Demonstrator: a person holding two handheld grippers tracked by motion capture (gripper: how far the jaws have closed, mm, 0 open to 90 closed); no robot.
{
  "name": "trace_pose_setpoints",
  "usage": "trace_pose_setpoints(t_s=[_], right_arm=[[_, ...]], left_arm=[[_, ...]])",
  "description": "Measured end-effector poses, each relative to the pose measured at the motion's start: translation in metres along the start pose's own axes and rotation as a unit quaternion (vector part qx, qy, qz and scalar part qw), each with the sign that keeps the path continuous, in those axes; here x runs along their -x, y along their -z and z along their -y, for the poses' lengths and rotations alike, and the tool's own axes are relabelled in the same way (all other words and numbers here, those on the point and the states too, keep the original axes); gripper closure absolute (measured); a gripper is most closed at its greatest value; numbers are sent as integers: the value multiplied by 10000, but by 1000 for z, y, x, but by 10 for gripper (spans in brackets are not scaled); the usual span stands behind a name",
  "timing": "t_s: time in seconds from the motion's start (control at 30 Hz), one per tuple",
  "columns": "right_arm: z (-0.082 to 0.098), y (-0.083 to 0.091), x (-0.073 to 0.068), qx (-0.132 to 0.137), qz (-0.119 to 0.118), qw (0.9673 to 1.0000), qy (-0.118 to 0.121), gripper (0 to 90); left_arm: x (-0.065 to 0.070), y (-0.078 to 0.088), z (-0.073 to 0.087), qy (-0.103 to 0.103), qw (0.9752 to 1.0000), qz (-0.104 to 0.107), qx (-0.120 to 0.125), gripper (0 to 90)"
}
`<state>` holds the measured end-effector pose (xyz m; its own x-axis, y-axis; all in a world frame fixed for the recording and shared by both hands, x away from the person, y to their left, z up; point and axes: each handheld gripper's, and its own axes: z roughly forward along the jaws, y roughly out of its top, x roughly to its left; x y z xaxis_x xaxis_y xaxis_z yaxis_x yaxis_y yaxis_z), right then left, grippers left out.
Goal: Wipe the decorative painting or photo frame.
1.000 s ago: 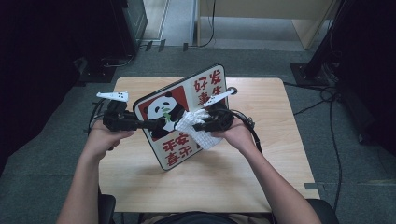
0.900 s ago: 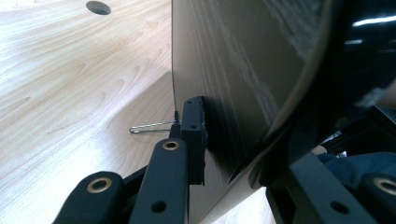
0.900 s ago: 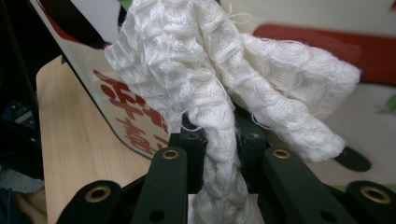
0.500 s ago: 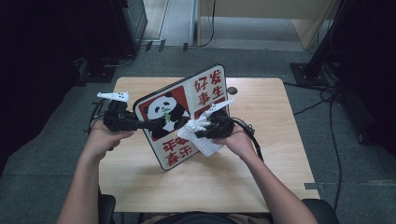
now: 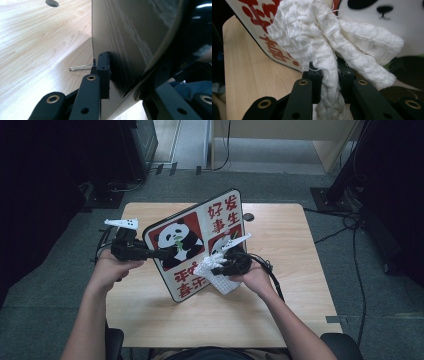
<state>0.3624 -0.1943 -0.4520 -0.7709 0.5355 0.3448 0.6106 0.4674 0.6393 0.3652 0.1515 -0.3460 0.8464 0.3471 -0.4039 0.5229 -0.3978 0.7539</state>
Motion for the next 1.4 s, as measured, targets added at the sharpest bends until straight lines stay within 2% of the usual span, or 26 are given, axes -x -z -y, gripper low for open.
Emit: trace_pose_setpoints(t_s=[0.23,0.3,0.6,0.73,0.83,0.93,1.4], right_arm=[[10,-7,3,-69,-35,10000,-51,782],[11,-8,4,-97,-93,9997,-184,783],[0,7,-3,-138,-139,9996,-187,795],[-11,19,-10,-4,-205,9996,-169,797],[-26,32,-18,158,-172,9997,-55,797],[-34,38,-23,194,-154,9997,10,796],[-96,75,-50,387,-51,9985,385,796]], left_arm=[[0,0,0,25,10000,-2,-10,746],[0,0,0,34,10000,1,-10,746],[-1,-1,0,60,10000,3,-4,746],[0,0,0,58,10000,-1,-10,746],[0,0,0,61,10000,0,-9,746],[-1,-1,0,62,10000,3,-8,746],[-1,-1,0,48,10000,11,-17,745]])
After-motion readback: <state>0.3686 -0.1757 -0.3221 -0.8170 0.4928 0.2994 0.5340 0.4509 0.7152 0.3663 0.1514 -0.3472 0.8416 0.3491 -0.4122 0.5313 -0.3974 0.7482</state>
